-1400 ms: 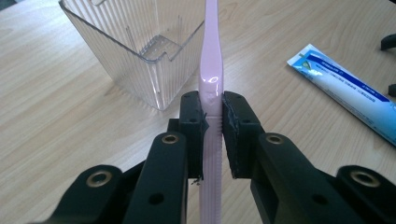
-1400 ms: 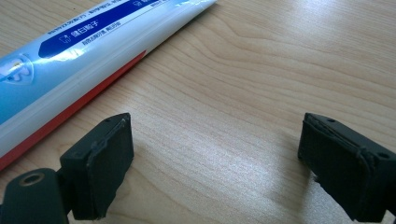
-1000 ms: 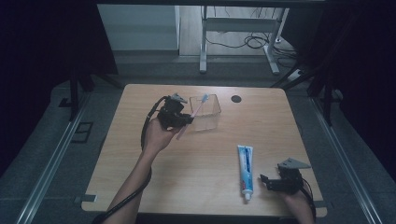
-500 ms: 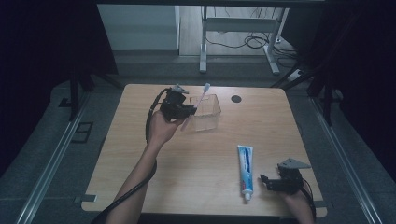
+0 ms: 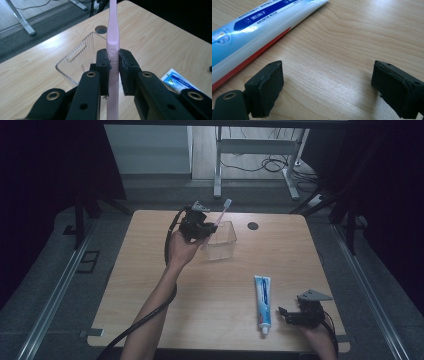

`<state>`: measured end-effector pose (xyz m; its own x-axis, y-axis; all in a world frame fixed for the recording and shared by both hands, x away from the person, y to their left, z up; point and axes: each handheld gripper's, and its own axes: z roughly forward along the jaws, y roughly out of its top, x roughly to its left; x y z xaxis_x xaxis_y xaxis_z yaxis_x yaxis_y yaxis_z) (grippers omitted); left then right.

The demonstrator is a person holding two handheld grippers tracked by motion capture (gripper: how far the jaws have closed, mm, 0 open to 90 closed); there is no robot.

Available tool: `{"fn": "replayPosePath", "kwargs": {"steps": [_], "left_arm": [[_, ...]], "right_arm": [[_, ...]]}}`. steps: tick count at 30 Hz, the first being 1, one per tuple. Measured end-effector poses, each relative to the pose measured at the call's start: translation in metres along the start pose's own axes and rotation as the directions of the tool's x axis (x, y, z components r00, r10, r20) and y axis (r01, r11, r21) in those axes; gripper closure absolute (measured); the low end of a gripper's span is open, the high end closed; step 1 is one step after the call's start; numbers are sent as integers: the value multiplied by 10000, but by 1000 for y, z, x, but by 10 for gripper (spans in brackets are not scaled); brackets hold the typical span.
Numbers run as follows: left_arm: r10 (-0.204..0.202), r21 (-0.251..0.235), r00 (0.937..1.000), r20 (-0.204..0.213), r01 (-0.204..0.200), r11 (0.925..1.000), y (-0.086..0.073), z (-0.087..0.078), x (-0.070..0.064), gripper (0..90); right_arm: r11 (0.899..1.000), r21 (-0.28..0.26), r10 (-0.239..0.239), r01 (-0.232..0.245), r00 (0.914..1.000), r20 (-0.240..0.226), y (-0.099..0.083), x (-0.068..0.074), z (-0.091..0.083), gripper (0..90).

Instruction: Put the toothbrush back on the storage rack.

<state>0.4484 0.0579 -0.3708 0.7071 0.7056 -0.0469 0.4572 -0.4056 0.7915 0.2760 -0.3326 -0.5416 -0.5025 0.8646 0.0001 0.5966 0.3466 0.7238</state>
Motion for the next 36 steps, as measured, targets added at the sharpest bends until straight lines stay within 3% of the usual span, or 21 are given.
{"fn": "replayPosePath", "kwargs": {"steps": [27,36], "left_arm": [[140,-222,9982,-586,-153,9996,15,43,10,788],[71,-301,9969,-778,-94,9995,9,61,12,788]], "right_arm": [[10000,-4,-37,37,10000,-41,0,0,0,104],[10000,-4,-47,47,10000,-58,0,0,0,104]]}}
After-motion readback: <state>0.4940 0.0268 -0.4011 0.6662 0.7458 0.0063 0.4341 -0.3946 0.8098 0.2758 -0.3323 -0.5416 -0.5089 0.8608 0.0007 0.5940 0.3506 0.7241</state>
